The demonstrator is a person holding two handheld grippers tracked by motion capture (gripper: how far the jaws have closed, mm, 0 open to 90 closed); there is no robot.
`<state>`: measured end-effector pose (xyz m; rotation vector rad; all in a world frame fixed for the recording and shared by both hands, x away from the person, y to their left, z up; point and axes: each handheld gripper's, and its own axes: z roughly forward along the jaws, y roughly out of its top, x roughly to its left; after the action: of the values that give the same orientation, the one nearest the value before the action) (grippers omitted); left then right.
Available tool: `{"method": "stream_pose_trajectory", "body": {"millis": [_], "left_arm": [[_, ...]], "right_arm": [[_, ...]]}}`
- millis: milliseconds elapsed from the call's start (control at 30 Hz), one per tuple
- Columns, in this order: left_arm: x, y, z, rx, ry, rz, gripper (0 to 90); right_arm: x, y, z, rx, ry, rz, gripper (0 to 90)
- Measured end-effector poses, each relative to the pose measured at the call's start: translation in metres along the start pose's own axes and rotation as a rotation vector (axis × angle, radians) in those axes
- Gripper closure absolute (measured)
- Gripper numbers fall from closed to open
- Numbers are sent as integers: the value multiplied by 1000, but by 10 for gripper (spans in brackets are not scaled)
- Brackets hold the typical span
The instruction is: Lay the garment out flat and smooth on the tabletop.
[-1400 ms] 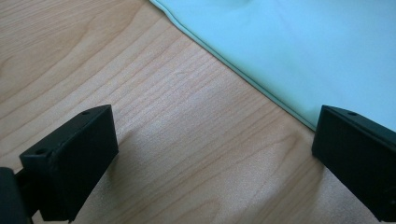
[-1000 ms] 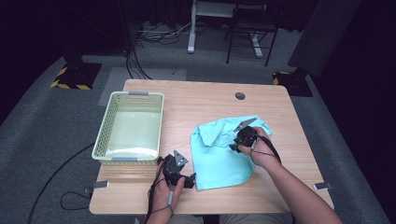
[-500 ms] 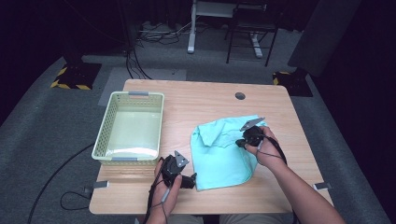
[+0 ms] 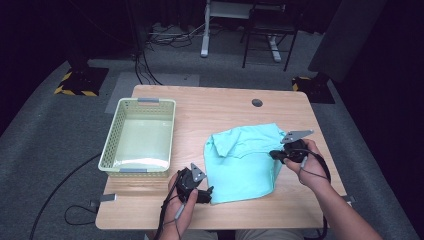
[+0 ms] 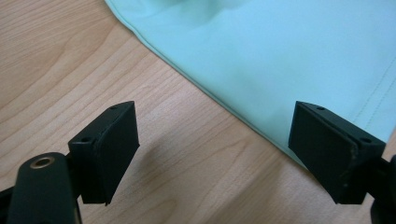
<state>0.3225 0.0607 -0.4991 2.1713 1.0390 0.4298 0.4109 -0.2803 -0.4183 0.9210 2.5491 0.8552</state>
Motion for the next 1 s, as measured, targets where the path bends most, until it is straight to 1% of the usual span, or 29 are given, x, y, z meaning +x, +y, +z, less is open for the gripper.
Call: {"method": "stream_pose_trajectory", "body": {"millis": [67, 133, 233, 267, 333, 400, 567, 667, 833, 967, 1000], "left_arm": [[-1, 1, -2, -9, -2, 2, 159], [-3, 3, -3, -11, 0, -8, 159], [-5, 5, -3, -39, 47, -21, 159], [-6, 6, -3, -45, 59, -34, 160], [-7, 9, -4, -50, 54, -47, 160], [-8, 11, -6, -64, 45, -47, 159], [-10, 17, -7, -78, 50, -37, 159], [-11, 20, -5, -73, 47, -22, 160], [-13, 25, 0, -70, 33, -14, 163], [-14, 28, 5, -63, 15, -12, 191], [-15, 29, 6, -60, 14, -5, 206]], "right_arm": [[-2, -6, -6, -7, -2, 11, 886], [-3, -12, -11, -13, -2, 19, 886], [-4, -20, -19, -25, -4, 24, 886], [-4, -23, -22, -31, -6, 27, 886], [-4, -28, -28, -42, -9, 32, 887], [-4, -34, -34, -48, -12, 38, 886], [-4, -54, -45, -47, -21, 60, 886], [-5, -68, -50, -48, -26, 86, 887], [-7, -91, -54, -42, -29, 129, 887], [-6, -110, -56, -39, -24, 164, 887], [-5, -114, -57, -35, -22, 170, 887]]}}
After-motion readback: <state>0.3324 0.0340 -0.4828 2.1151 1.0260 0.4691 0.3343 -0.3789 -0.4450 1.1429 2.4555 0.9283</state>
